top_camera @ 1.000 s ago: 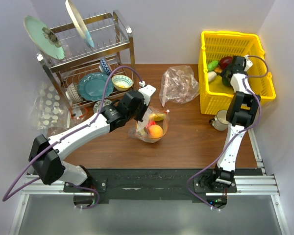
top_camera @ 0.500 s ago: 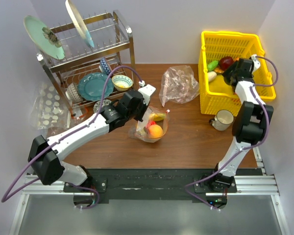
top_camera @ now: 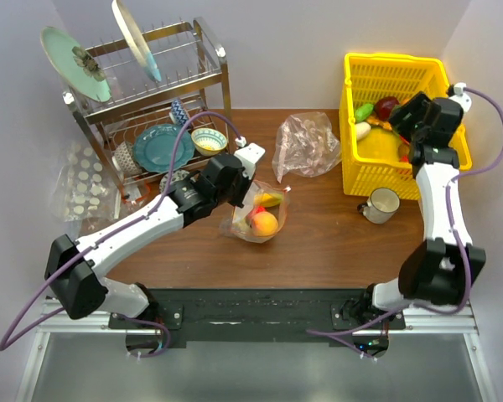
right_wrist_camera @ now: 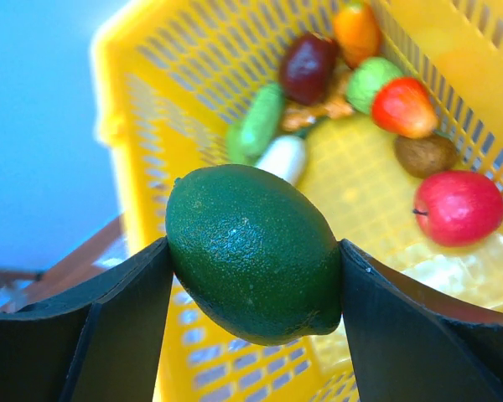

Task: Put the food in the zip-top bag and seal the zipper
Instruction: Pick up the fake fruit from the bin, then place the fake fruit in the zipper food storage bag.

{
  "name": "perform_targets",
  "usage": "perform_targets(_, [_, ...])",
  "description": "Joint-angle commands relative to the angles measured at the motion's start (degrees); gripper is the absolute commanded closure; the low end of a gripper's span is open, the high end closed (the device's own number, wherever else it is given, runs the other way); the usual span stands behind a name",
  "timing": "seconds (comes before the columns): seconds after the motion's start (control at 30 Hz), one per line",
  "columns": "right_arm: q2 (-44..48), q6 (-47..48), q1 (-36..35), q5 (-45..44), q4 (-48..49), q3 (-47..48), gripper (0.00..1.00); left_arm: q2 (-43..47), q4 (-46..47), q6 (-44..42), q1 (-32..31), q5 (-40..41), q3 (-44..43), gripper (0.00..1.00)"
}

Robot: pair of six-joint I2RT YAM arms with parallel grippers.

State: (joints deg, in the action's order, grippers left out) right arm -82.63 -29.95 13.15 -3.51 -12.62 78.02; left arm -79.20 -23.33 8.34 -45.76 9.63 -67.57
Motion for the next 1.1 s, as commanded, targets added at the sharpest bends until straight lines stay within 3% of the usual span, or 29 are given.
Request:
perform_targets(0.0, [10.61, 1.48, -3.47, 6.05, -4.51, -1.37, 0.42, 2.38, 2.15, -0.16, 0.32, 0.13, 0.51, 1.0])
perform_targets(0.23, [23.89, -0.01, -12.17, 14.92, -6.8, -7.61, 0.42, 2.91, 2.15, -0.16, 0.32, 0.3, 0.34, 1.0])
perform_targets(0.57, [34.19, -2.39, -19.03, 30.92, -10.14, -18.77, 0.45, 2.91, 1.97, -0.25, 0.32, 1.09, 0.25, 1.0])
perform_targets(0.83, [34.91, -3.61, -23.68, 43.75, -3.04, -28.26, 0.46, 2.3, 1.89, -0.34, 0.41, 1.62, 0.25, 1.0])
perform_targets(1.07, [31.92, -3.97, -33.61, 42.89, 1.81, -29.15, 0.44, 2.03, 1.8, -0.43, 0.32, 1.71, 0.16, 1.0])
